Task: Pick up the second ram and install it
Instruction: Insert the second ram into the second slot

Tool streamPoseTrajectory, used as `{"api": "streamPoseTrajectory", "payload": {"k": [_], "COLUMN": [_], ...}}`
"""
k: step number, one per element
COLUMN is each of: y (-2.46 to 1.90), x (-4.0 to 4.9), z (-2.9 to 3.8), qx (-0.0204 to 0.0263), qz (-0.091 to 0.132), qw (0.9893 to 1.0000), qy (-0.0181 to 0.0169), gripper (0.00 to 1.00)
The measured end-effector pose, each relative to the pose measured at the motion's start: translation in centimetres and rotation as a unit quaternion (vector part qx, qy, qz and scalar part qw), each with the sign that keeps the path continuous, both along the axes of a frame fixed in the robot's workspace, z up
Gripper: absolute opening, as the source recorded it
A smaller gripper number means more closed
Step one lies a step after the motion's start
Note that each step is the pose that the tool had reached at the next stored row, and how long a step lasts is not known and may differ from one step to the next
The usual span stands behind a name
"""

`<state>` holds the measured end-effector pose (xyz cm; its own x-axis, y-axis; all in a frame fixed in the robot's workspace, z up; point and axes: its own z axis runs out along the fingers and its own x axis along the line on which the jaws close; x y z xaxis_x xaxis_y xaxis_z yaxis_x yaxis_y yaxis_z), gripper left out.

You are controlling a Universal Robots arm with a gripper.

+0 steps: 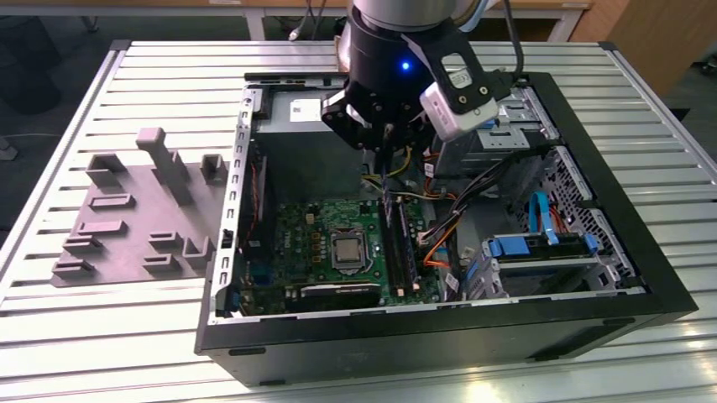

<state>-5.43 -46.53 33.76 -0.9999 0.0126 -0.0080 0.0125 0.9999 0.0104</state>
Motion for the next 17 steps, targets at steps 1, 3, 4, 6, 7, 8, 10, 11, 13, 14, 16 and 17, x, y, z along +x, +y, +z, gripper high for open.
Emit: {"api": "streamPoseTrajectory", "payload": {"k": [1, 3, 4, 6, 7, 8, 10, 11, 13, 14, 16, 17], "y": [0.0, -0.01, -0.02, -0.03, -0.04, -0.04, -0.05, -0.06, -0.07, -0.08, -0.09, -0.09], "x": [0.0, 0.0, -0.01, 0.0, 0.0, 0.0, 0.0, 0.0, 0.0, 0.0, 0.0, 0.0], "z": [-0.05, -0.15, -0.21, -0.33, -0.38, -0.43, -0.53, -0.58, -0.67, -0.71, -0.78, -0.82], "qx": [0.0, 0.0, 0.0, 0.0, 0.0, 0.0, -0.0001, -0.0001, -0.0001, -0.0001, -0.0001, -0.0001], "qz": [0.0, 0.0, 0.0, 0.0, 0.0, 0.0, 0.0, 0.0, 0.0, 0.0, 0.0, 0.0], "qw": [1.0, 1.0, 1.0, 1.0, 1.0, 1.0, 1.0, 1.0, 1.0, 1.0, 1.0, 1.0], "qy": [0.0, 0.0, 0.0, 0.0, 0.0, 0.0, 0.0, 0.0, 0.0, 0.0, 0.0001, 0.0], "gripper": [0.15, 0.15, 0.15, 0.15, 0.15, 0.15, 0.15, 0.15, 0.15, 0.15, 0.15, 0.15]}}
